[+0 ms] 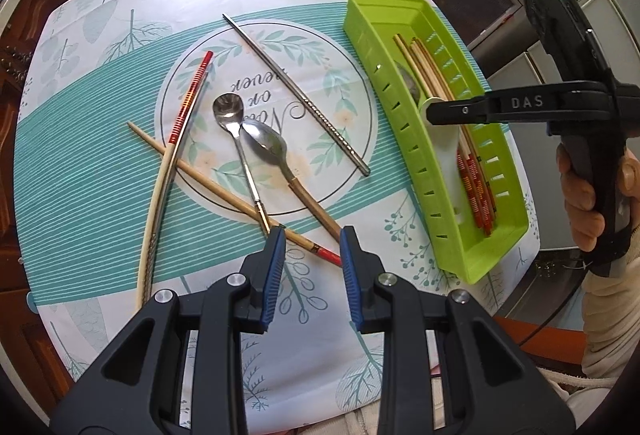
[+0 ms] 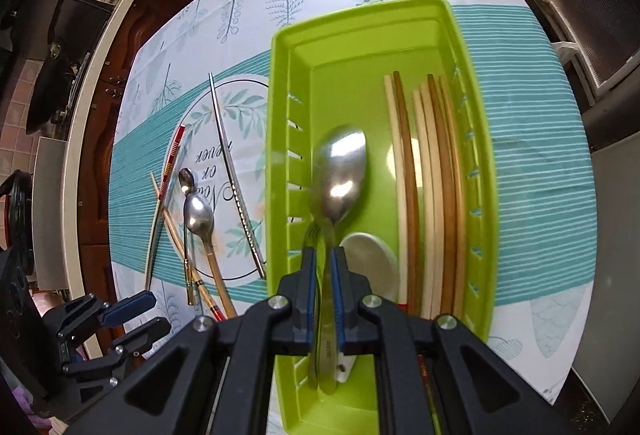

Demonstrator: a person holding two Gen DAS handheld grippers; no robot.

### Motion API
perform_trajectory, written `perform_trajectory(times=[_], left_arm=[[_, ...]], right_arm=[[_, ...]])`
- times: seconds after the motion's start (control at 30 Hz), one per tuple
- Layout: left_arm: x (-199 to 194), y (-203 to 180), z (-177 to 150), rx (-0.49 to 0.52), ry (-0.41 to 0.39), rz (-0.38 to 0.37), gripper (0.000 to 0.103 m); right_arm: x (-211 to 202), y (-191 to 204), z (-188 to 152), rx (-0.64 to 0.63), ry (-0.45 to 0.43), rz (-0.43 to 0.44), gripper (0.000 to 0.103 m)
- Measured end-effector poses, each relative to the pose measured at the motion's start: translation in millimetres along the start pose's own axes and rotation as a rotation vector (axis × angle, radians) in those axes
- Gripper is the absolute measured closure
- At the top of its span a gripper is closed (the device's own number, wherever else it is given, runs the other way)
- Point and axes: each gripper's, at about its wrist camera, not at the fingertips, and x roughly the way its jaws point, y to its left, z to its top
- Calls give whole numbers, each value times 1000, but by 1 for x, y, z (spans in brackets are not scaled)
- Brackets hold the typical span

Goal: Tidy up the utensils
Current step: 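Carry the steel spoon into the green tray and open the right tool, then move the left tool onto the red-banded chopstick while the right tool returns to the plate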

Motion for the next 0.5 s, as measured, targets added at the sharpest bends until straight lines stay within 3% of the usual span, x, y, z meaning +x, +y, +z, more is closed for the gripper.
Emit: perform_trajectory(times=[0.5], left_arm=[[-18, 29, -4, -50, -30, 73, 78]], right_arm=[[-26, 33, -23, -74, -55, 4, 95]])
